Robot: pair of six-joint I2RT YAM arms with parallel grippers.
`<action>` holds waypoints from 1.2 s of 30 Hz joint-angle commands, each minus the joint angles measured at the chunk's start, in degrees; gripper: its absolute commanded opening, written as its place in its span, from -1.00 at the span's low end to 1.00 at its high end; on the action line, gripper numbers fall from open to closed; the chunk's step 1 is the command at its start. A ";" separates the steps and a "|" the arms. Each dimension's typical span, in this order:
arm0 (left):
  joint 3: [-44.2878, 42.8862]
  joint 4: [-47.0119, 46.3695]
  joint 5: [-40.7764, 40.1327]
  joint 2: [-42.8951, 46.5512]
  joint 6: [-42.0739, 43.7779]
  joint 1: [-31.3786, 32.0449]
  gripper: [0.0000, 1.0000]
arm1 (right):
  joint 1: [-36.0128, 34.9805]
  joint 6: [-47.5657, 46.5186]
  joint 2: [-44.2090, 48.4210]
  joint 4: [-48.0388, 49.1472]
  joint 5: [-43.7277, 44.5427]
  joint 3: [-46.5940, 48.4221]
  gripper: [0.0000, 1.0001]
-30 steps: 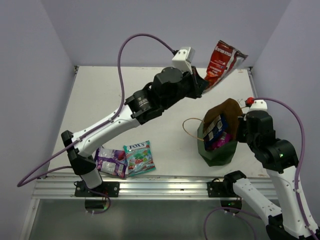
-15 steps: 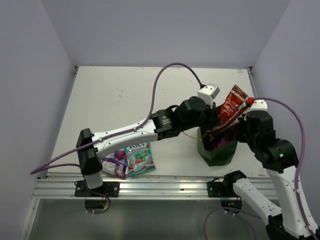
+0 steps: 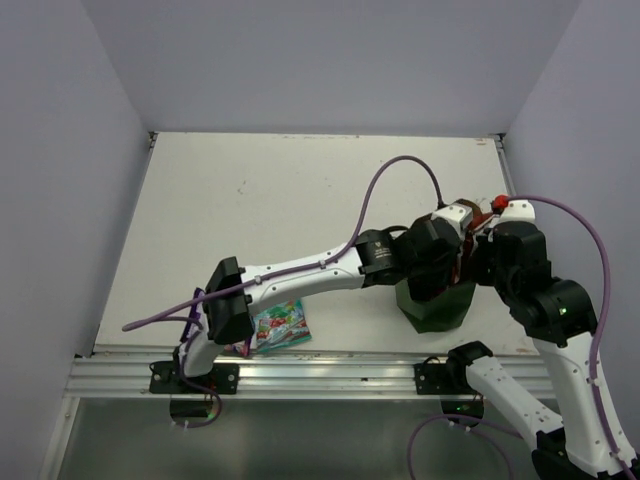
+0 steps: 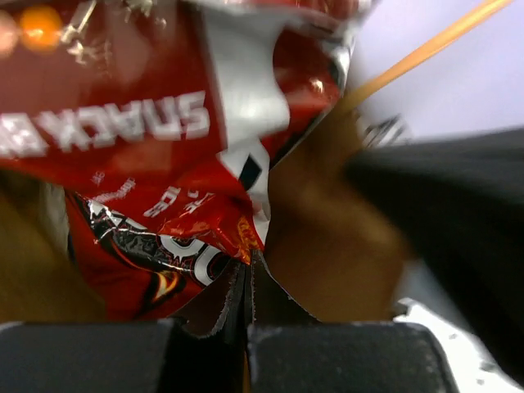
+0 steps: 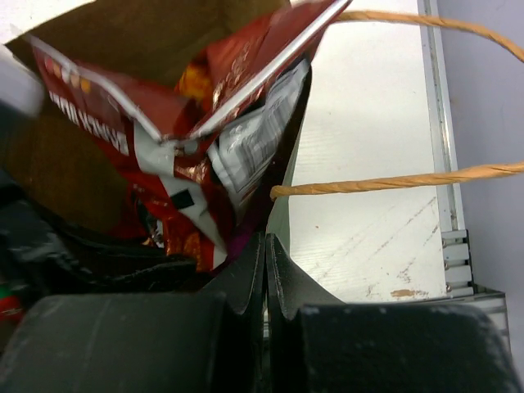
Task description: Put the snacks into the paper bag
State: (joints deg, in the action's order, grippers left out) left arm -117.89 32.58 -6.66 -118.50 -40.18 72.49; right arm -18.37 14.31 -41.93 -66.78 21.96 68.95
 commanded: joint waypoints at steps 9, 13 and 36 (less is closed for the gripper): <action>8.73 2.24 -2.57 7.04 -0.78 1.51 -0.41 | -0.09 -0.51 0.54 0.69 -0.25 1.10 -1.00; 5.31 -6.63 -5.64 11.61 6.76 1.95 0.21 | -0.09 -0.59 0.71 0.69 -0.33 0.93 -1.00; 71.81 6.72 -25.25 51.44 -26.87 -10.17 0.99 | -0.09 -1.12 -0.17 2.01 -3.06 0.13 -1.00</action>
State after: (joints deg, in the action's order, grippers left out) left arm -48.07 41.10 -33.45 -69.17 -59.83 62.39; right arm -18.44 14.26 -41.63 -66.72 20.82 68.95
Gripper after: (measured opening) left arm 0.994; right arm 0.010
